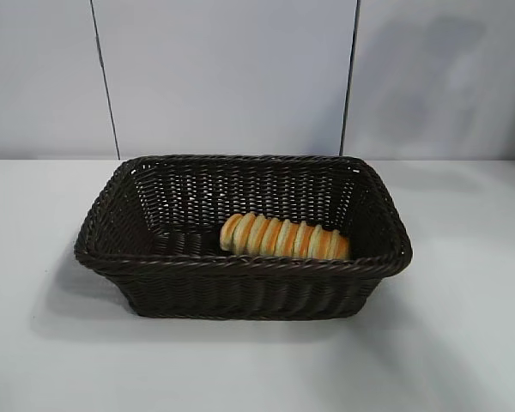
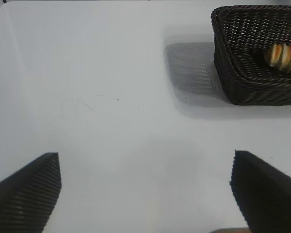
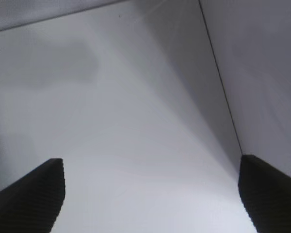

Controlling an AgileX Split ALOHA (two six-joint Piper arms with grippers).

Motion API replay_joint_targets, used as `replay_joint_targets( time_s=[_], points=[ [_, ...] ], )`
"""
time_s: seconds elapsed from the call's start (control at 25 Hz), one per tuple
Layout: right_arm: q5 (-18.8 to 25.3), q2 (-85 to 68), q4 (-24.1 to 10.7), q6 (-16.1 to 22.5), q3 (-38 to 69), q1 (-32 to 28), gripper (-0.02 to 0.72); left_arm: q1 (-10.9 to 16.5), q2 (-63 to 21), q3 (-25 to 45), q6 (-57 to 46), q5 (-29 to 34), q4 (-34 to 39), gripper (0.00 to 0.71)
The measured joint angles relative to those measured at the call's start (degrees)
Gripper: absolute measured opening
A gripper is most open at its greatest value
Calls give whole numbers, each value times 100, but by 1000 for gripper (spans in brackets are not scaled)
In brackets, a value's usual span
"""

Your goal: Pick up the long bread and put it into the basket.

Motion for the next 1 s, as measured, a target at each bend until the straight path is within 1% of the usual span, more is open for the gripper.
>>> replay_joint_targets(
  time_s=[0.12, 0.24, 0.36, 0.56, 0.64, 0.76, 0.84, 0.92, 1.0],
  points=[
    [23, -636, 0, 0, 0, 0, 695, 0, 0, 0, 0, 0, 0, 687],
    [17, -1388, -6, 0, 299, 0, 695, 0, 0, 0, 0, 0, 0, 687],
    [42, -2220, -57, 0, 979, 0, 695, 0, 0, 0, 0, 0, 0, 687],
    [46, -3593, -257, 0, 2386, 0, 695, 0, 0, 0, 0, 0, 0, 687],
    [-66, -4131, -287, 0, 2934, 10, 695, 0, 0, 0, 0, 0, 0, 687],
    [-431, -5012, -306, 0, 3795, 128, 695, 0, 0, 0, 0, 0, 0, 687],
    [-583, -5583, -310, 0, 4282, 214, 695, 0, 0, 0, 0, 0, 0, 687],
    [-598, -6063, -304, 39, 4756, 261, 695, 0, 0, 0, 0, 0, 0, 687],
    [-598, -6545, -304, 156, 5128, 263, 695, 0, 0, 0, 0, 0, 0, 687]
  ],
)
